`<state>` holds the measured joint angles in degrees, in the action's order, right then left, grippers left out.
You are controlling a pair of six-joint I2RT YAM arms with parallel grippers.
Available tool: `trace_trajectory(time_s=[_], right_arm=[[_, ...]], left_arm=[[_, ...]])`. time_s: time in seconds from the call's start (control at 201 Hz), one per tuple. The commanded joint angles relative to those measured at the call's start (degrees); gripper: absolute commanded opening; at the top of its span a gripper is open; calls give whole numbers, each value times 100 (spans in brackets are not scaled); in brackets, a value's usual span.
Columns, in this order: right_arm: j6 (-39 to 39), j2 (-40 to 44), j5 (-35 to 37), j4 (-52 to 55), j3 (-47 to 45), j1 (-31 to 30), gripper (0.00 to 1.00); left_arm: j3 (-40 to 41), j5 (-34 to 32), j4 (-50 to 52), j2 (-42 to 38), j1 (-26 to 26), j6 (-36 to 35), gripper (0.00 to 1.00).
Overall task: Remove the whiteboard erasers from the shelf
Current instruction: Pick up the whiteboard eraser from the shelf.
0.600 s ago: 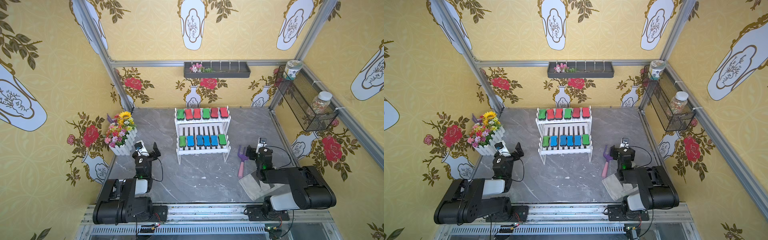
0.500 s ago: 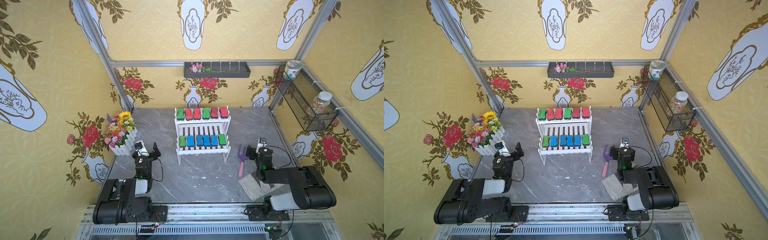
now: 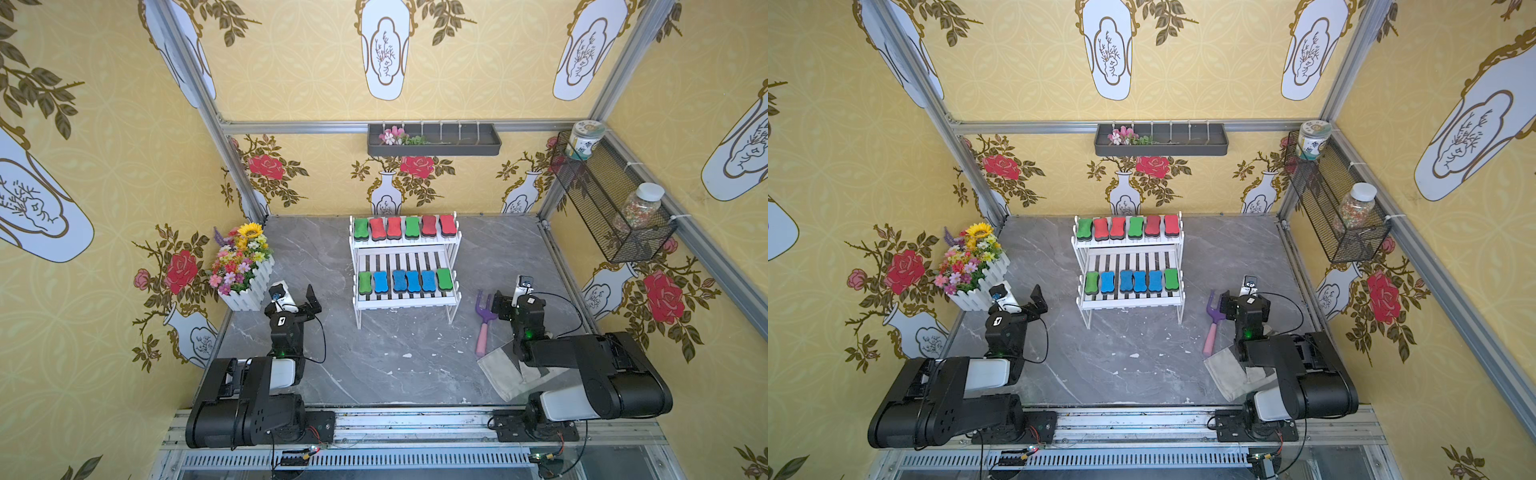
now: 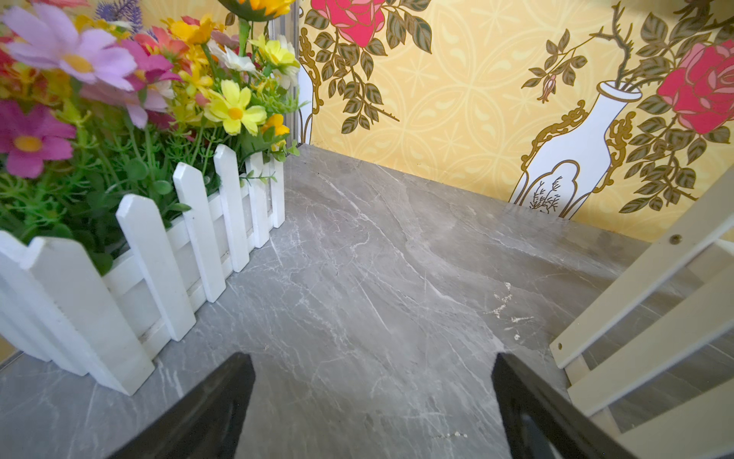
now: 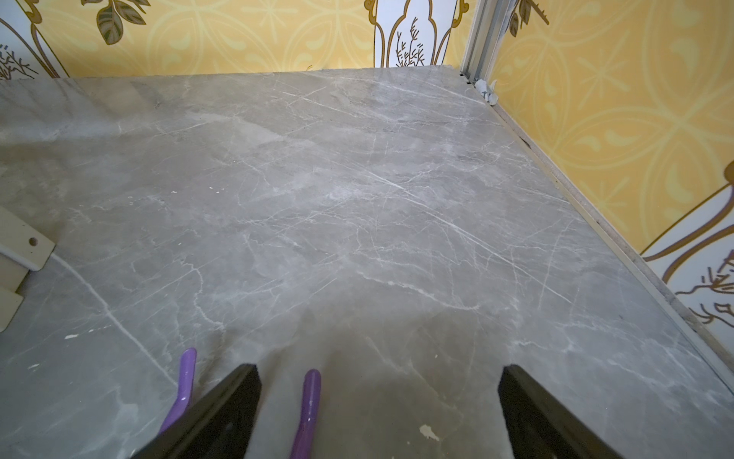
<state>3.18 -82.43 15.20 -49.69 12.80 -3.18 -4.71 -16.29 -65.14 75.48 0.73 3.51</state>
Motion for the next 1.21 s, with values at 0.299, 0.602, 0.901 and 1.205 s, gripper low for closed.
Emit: trace_trajectory(time_s=[0.299, 0.602, 0.901, 1.205], right_arm=[[65, 17, -100, -284, 28, 60, 97], [-58, 457, 210, -408, -250, -111, 97], [368, 1793, 787, 2440, 960, -93, 97], [3742, 1293, 1886, 6163, 2772, -55, 97]], left_arm=[[19, 27, -184, 22, 6, 12, 100], [-470, -210, 1410, -926, 23, 128, 99], [-1059, -284, 1923, -1729, 54, 531, 99], [-3301, -955, 4528, -1519, 50, 2901, 100]])
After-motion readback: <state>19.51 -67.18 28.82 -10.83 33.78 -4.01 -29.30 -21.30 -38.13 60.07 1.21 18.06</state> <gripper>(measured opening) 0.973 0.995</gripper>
